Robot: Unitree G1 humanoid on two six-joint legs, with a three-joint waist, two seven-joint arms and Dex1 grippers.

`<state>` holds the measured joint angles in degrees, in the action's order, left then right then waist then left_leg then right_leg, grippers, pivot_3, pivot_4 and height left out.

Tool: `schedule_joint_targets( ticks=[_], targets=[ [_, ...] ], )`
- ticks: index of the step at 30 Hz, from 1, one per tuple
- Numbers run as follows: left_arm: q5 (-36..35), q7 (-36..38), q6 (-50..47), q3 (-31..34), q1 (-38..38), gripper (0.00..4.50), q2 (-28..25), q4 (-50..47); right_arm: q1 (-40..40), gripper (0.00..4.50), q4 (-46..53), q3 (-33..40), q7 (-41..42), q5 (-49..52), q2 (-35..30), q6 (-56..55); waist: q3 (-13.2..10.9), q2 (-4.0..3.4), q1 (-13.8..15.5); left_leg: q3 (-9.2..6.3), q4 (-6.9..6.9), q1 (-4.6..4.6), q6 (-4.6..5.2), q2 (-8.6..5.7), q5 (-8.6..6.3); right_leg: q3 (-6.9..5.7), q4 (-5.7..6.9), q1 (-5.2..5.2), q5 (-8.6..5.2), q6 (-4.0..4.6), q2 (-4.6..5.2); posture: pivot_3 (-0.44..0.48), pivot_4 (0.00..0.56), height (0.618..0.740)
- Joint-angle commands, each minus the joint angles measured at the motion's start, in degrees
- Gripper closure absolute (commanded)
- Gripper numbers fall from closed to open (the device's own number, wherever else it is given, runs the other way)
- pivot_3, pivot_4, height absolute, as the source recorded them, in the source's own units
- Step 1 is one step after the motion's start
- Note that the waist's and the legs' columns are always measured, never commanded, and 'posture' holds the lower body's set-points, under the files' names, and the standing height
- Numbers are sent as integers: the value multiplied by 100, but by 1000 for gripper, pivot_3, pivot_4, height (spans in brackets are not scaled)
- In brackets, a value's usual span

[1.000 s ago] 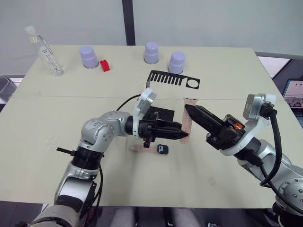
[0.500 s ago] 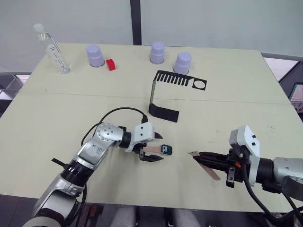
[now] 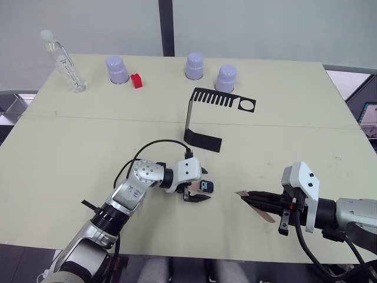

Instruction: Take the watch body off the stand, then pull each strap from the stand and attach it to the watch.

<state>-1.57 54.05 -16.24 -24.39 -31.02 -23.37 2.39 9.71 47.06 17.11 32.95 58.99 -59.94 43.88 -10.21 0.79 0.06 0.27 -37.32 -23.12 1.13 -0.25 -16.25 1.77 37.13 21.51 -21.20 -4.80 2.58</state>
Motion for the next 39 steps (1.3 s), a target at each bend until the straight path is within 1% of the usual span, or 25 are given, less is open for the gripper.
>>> schedule_joint_targets(
  ticks=[1, 2, 5, 6, 11, 14, 15, 18, 20, 21, 23, 26, 30, 34, 39],
  targets=[
    [67, 103, 80, -58, -29, 766, 0, -87, 25, 4500, 169, 121, 74, 6, 62, -10, 0, 0, 2, 0, 0, 0, 0, 0, 0, 0, 0, -1, 0, 0, 0, 0, 150, 740],
    [78, 128, 101, -65, -36, 1008, -7, -70, 32, 4500, 177, 128, 70, 12, 68, -6, 0, 0, 2, 0, 0, 0, 0, 0, 0, 0, 0, -1, 0, 0, 0, 0, 150, 740],
    [84, 188, 145, -82, -54, 2515, 9, -3, 1, 4500, 169, 132, 27, 68, 89, 13, 0, 0, 2, 1, -1, 0, 0, 0, 0, 0, 1, -1, 0, 0, 0, 0, 150, 740],
    [88, 196, 151, -96, -61, 2882, 31, 31, -17, 4500, 162, 129, 12, 81, 96, 18, 0, 0, 0, 1, -2, 0, 0, 0, 0, 0, 1, -1, 0, 0, 0, 0, 150, 740],
    [69, 215, -55, -82, -107, 2912, 130, 147, -92, 4500, 171, 99, -47, 73, 148, 56, 1, 1, 3, 1, -3, 1, 0, -1, 0, 0, 3, -1, 0, -1, 0, 0, 150, 740],
    [-113, 304, -357, 92, -244, 2912, 154, 179, -143, 4500, 225, 72, -24, -50, 131, 41, 1, 1, 4, 1, -4, 1, 0, -1, 0, 0, 4, -2, 1, -1, 0, 0, 150, 740],
    [-306, 350, -702, 228, -347, 2912, 192, 202, -191, 4500, 253, 45, -23, -150, 130, 1, 1, 1, 4, 1, -5, 1, 0, -1, 0, 0, 6, -1, 0, -1, 0, 0, 150, 740],
    [-1198, 631, -2320, 718, -736, 2912, 311, 197, -429, 4500, 348, -111, -13, -646, 107, -182, 0, 3, -6, 1, -10, 0, 0, -1, 0, 0, 14, 1, 0, -1, -2, 0, 150, 740],
    [-1991, 919, -3723, 1092, -1062, 2912, 337, 282, -627, 4500, 397, -290, 35, -1041, 98, -362, 0, 2, -18, 1, -12, -2, -1, -1, 0, 1, 27, 6, 0, -1, -4, 0, 150, 740],
    [-2297, 1009, -4229, 1277, -1219, 2912, 342, 404, -738, 4500, 409, -397, 47, -1227, 94, -439, 0, 2, -28, 0, -13, -2, -2, -1, 1, 1, 29, 6, 0, -1, -6, 0, 150, 740],
    [-2642, 1179, -4771, 1428, -1416, 2912, 253, 589, -975, 4500, 412, -676, 114, -1761, 42, -695, 0, 2, -33, 0, -14, -1, -5, -2, 3, 1, 31, 7, 0, -1, -7, 0, 150, 740],
    [-2911, 1342, -5086, 1470, -1534, 2912, 113, 708, -1242, 4500, 354, -1090, 170, -2472, 12, -1030, 0, 1, -30, 0, -18, 4, -19, -2, 10, 4, 33, 7, -1, -1, -8, 0, 150, 740],
    [-3196, 1226, -5489, 1733, -1738, 2912, 154, 1049, -1461, 4500, 261, -1564, 250, -3307, 32, -1449, 0, 2, -14, 0, -24, 0, -34, -2, 19, 5, 33, 9, -1, 0, -7, 0, 150, 740],
    [-3307, 1135, -5575, 1833, -1823, 2912, 178, 1165, -1574, 4500, 177, -1832, 303, -3838, 132, -1764, 0, 2, -7, -2, -32, -3, -35, -3, 16, 5, 37, 9, -1, 0, -5, 0, 150, 740],
    [-3344, 1119, -5516, 1721, -1761, 2912, 134, 1031, -1590, 4500, 47, -2046, 403, -4383, 242, -2187, 0, 2, -10, -1, -34, -3, -37, -3, 16, 5, 52, 9, -1, 0, -5, 0, 150, 740]
  ],
)
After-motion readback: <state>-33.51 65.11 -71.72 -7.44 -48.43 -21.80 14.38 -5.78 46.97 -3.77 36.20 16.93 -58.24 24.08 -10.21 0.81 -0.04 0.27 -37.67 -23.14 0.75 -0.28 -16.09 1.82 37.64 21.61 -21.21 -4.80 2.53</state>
